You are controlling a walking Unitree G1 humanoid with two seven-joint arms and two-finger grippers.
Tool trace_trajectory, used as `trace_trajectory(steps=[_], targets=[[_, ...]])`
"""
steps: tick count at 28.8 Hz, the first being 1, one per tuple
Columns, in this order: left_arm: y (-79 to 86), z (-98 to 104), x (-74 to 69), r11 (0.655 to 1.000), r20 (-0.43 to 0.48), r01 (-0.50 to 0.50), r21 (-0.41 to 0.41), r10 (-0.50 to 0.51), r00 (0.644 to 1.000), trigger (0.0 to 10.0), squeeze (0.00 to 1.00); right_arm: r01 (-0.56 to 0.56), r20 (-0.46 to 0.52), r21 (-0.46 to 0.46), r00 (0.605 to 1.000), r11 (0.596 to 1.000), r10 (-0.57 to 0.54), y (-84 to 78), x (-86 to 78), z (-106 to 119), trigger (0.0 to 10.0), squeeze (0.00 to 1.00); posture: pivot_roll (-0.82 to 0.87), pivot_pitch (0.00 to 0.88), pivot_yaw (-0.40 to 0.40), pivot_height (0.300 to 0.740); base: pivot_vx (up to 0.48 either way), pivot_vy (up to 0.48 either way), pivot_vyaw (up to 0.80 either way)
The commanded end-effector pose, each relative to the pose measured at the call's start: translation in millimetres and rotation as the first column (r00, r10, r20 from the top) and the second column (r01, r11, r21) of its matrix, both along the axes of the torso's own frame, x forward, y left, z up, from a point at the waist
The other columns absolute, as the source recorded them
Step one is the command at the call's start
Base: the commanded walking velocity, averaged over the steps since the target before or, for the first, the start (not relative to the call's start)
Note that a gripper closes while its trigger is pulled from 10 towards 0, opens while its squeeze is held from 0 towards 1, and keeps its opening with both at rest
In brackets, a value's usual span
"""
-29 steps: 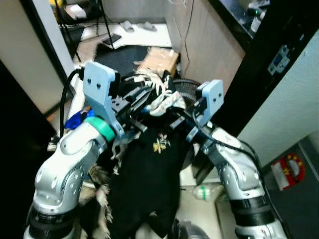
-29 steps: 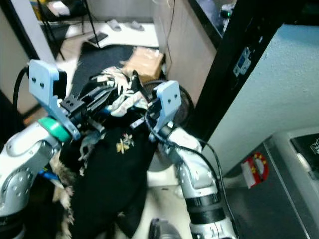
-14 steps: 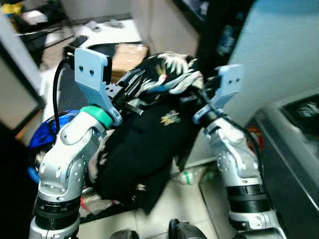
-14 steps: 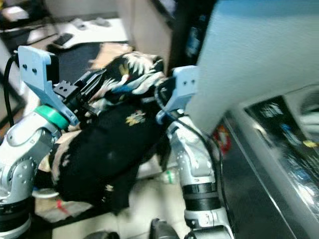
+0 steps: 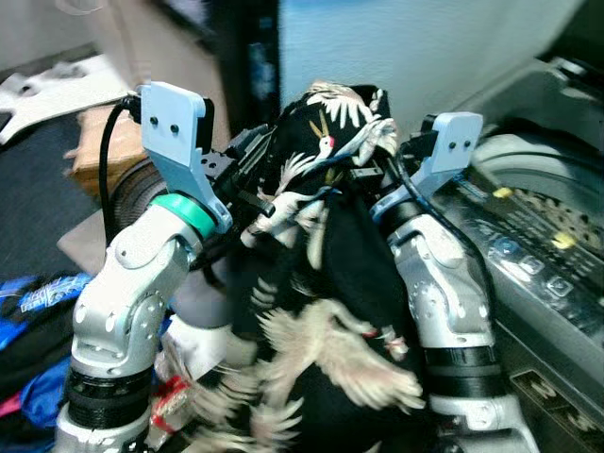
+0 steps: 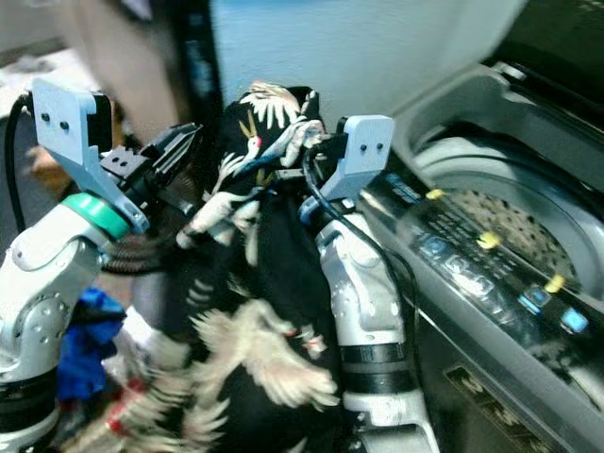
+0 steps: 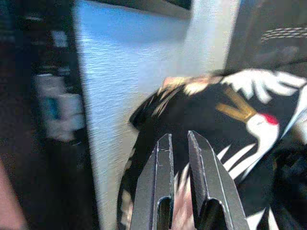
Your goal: Clothes washing
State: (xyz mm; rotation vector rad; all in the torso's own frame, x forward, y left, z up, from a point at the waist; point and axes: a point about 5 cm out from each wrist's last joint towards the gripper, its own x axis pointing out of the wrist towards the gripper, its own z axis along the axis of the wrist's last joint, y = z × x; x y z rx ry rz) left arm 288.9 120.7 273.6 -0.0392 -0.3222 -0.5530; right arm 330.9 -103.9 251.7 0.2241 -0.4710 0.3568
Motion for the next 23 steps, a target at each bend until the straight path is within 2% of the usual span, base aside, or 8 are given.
trace_trajectory(steps=[1,4,9,16,17,23], targets=[[2.3,-0.6,0.8,1.000,-0.004,-0.011,-0.001,0.011,1.000,10.0,0.00,0.026,0.078,-0.023,0.997,0.999,-0.024,4.4,-3.1,13.0,10.0,0.00,0.03,0.058,0.043,0.740,0.000,0.000,-0.80],[2.0,-0.7,1.0,1.000,-0.005,-0.012,-0.002,0.012,1.000,10.0,0.00,0.121,0.169,-0.059,0.979,0.991,-0.110,2.3,-5.2,27.8,10.0,0.00,0.03,0.058,0.043,0.740,0.000,0.000,-0.80],[3.2,-2.7,3.4,0.999,-0.013,-0.034,0.006,0.034,0.999,10.0,0.00,0.243,0.253,-0.029,0.940,0.970,-0.228,-3.0,-5.2,49.2,10.0,0.00,0.03,0.057,0.046,0.740,0.000,0.000,-0.80],[5.6,-3.5,5.3,0.997,-0.011,-0.069,0.017,0.069,0.998,10.0,0.00,0.263,0.268,0.007,0.929,0.965,-0.255,-4.6,-4.9,56.1,10.0,0.00,0.03,0.056,0.045,0.740,0.000,0.000,-0.80],[8.2,-5.3,7.5,0.994,-0.011,-0.105,0.032,0.106,0.994,10.0,0.00,0.261,0.287,0.031,0.922,0.965,-0.259,-3.3,-5.5,63.1,10.0,0.00,0.03,0.051,0.045,0.740,0.000,0.000,-0.80],[12.1,-6.6,11.4,0.986,-0.010,-0.162,0.040,0.163,0.987,10.0,0.00,0.242,0.310,0.078,0.916,0.967,-0.254,0.6,-6.6,75.8,10.0,0.00,0.03,0.048,0.045,0.740,0.000,0.000,-0.80]])
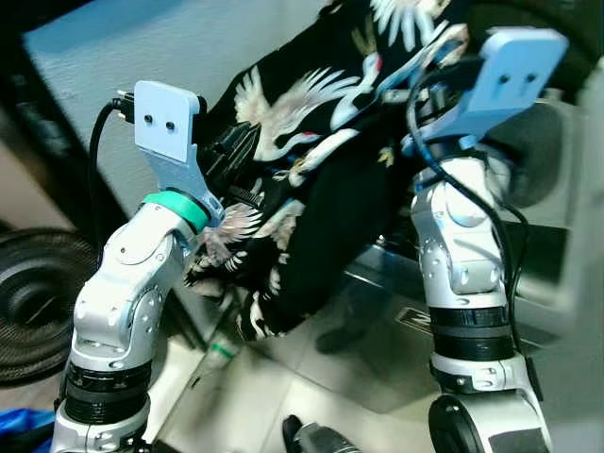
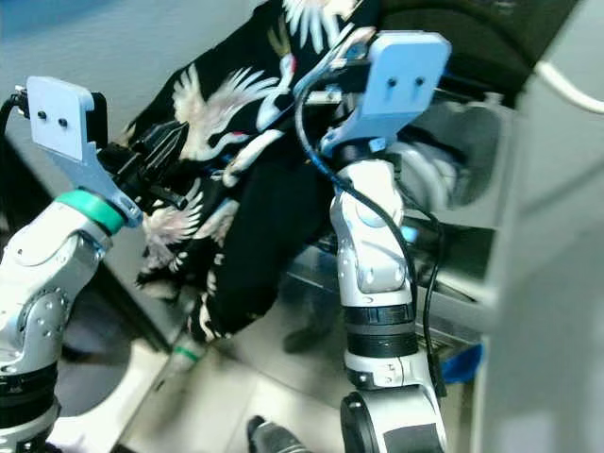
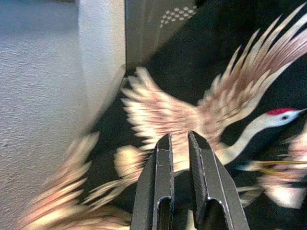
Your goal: Clothes washing
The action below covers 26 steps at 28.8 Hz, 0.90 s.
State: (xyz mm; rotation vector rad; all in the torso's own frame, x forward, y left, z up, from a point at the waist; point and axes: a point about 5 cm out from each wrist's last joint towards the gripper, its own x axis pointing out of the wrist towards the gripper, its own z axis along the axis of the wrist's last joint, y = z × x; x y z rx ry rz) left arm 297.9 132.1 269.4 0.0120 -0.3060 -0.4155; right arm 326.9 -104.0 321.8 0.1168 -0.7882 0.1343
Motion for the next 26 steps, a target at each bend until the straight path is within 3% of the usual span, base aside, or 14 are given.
trace_trajectory(steps=[1,10,18,26], targets=[[1.3,-2.6,2.9,0.999,-0.003,-0.031,0.013,0.031,1.000,10.0,0.00,-0.009,0.041,0.033,0.999,0.999,0.008,1.0,-3.7,9.7,10.0,0.00,0.04,0.047,0.044,0.740,0.000,0.000,-0.80],[5.9,-0.6,5.9,0.995,0.028,-0.100,0.025,0.100,0.995,10.0,0.00,-0.033,0.082,0.053,0.996,0.998,0.028,2.9,-8.3,22.2,10.0,0.00,0.04,0.043,0.042,0.740,0.000,0.000,-0.80],[9.1,1.8,9.7,0.989,0.044,-0.146,0.014,0.145,0.988,10.0,0.00,-0.032,0.035,0.077,0.999,0.997,0.029,1.1,-3.0,15.3,10.0,0.00,0.03,0.040,0.041,0.740,0.062,0.379,-0.80],[7.8,1.9,8.8,0.990,0.051,-0.138,0.003,0.138,0.989,10.0,0.00,-0.042,-0.041,0.061,0.998,0.997,0.044,4.7,4.6,-0.9,10.0,0.00,0.03,0.045,0.041,0.740,0.000,0.402,0.00]])
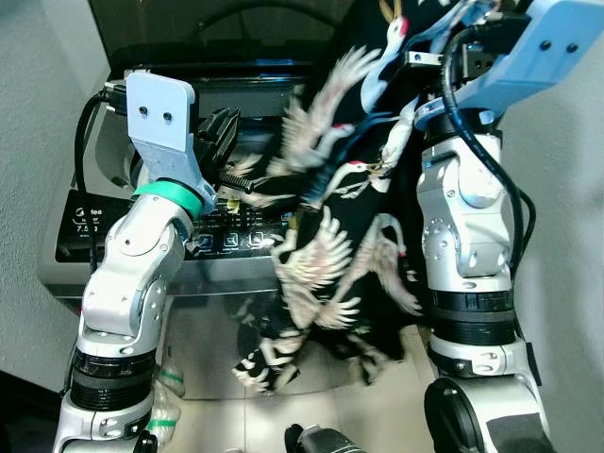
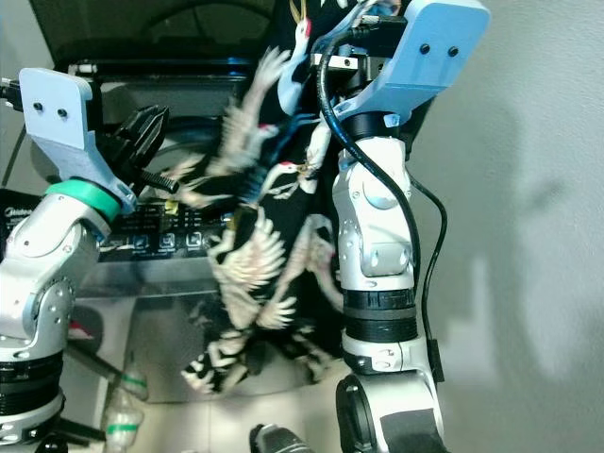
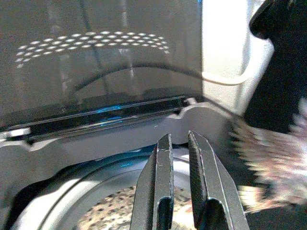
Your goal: Clothes washing
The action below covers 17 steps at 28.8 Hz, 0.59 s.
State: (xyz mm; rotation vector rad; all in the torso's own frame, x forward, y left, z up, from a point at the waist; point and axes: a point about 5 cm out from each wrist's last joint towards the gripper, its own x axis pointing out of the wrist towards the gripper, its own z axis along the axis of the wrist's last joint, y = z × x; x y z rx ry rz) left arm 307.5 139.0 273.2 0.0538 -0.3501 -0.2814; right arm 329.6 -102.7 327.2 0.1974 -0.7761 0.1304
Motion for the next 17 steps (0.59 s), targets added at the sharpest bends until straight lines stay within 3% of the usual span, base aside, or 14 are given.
trace_trajectory(steps=[1,8,17], targets=[[0.8,-1.9,-0.8,1.000,0.001,-0.001,-0.004,0.001,1.000,10.0,0.00,-0.017,-0.026,-0.012,1.000,1.000,0.017,3.4,2.0,-6.2,10.0,0.00,0.03,0.045,0.041,0.740,0.000,0.000,0.00],[-0.4,-1.9,-0.3,1.000,0.005,-0.005,0.000,0.005,1.000,10.0,0.00,-0.021,-0.044,-0.021,0.999,1.000,0.020,3.9,4.4,-10.4,10.0,0.00,0.03,0.047,0.042,0.740,0.000,0.000,0.00],[0.7,-3.6,1.4,1.000,-0.008,-0.013,-0.005,0.013,1.000,10.0,0.00,-0.028,-0.054,-0.027,0.998,0.999,0.026,4.3,5.9,-13.2,10.0,0.00,0.03,0.051,0.043,0.740,0.000,0.330,0.00]])
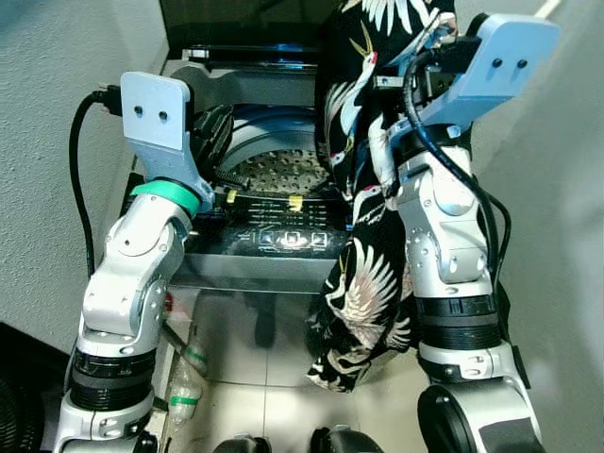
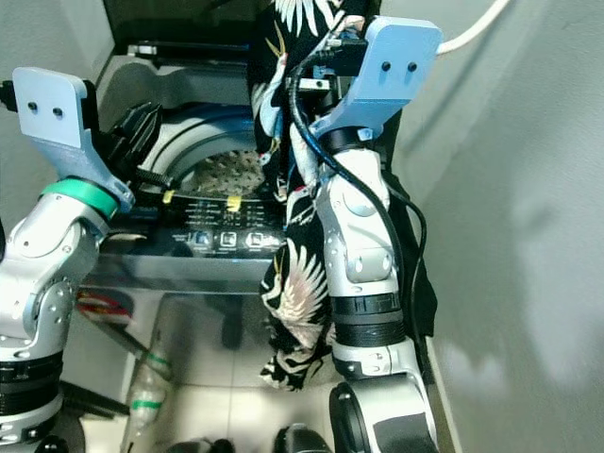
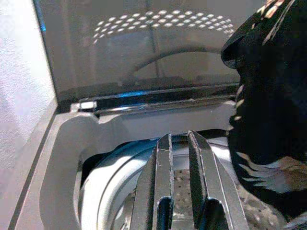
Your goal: Clothes washing
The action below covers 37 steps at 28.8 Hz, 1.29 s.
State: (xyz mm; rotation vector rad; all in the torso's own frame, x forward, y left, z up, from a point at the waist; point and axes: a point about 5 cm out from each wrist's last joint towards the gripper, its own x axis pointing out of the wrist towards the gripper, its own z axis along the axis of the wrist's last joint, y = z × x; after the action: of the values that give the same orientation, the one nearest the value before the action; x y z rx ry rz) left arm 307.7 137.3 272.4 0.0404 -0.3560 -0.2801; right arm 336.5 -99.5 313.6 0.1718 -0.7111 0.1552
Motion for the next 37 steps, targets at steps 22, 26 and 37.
trace_trajectory(steps=[22,26,37], targets=[[-18.7,-20.1,-54.6,0.846,-0.158,0.526,0.087,-0.510,0.846,10.0,0.00,-0.064,0.152,-0.132,0.985,0.989,0.084,28.0,23.5,55.7,10.0,0.00,0.05,0.065,0.035,0.740,0.000,0.000,0.00],[-20.1,-21.9,-75.7,0.719,-0.209,0.692,0.061,-0.669,0.713,10.0,0.00,-0.087,0.191,-0.091,0.976,0.992,0.103,27.7,21.7,72.1,10.0,0.00,0.06,0.072,0.033,0.740,0.000,0.000,0.00],[15.4,-6.4,30.7,0.860,-0.199,0.502,0.090,-0.478,0.855,10.0,0.00,-0.430,0.361,0.132,0.860,0.893,0.361,2.1,-3.6,119.8,10.0,0.00,0.02,0.086,0.055,0.740,0.000,0.000,0.00]])
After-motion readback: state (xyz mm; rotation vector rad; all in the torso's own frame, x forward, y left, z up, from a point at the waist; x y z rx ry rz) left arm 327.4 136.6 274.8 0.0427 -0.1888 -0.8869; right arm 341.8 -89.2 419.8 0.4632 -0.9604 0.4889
